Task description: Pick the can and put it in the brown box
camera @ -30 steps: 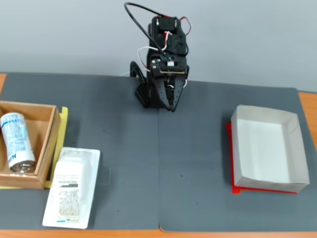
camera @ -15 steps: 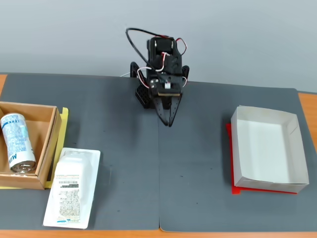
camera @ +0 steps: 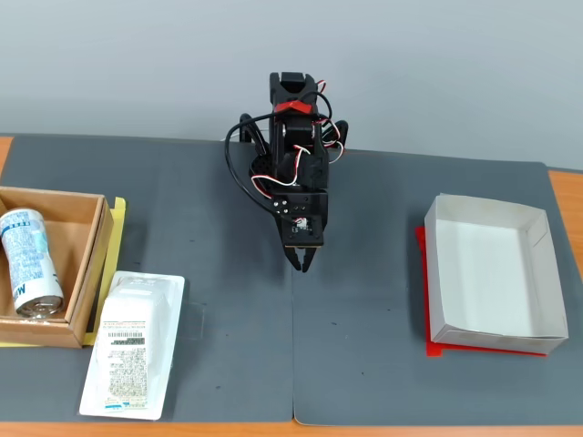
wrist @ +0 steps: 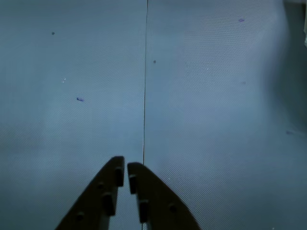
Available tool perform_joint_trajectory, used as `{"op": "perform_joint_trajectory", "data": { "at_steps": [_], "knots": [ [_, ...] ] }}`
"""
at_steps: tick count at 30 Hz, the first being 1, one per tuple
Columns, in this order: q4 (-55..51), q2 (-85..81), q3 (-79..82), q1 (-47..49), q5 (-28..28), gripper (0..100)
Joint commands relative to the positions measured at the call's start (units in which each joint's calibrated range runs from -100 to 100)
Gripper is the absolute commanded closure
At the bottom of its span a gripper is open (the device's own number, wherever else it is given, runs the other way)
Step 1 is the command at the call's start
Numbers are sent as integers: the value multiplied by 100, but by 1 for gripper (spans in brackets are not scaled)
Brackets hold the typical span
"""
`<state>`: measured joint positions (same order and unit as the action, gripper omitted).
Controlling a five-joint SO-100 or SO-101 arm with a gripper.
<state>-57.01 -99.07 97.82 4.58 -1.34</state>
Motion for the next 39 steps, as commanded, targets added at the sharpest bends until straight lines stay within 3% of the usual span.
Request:
{"op": "perform_joint_trajectory", "data": {
  "at_steps": [1,11,39],
  "knots": [
    [-15,-85,-9,-36,-17,99],
    [-1741,-93,-524,-44,-17,99],
    [-1723,-42,-561,-223,-1,99]
  ]
}}
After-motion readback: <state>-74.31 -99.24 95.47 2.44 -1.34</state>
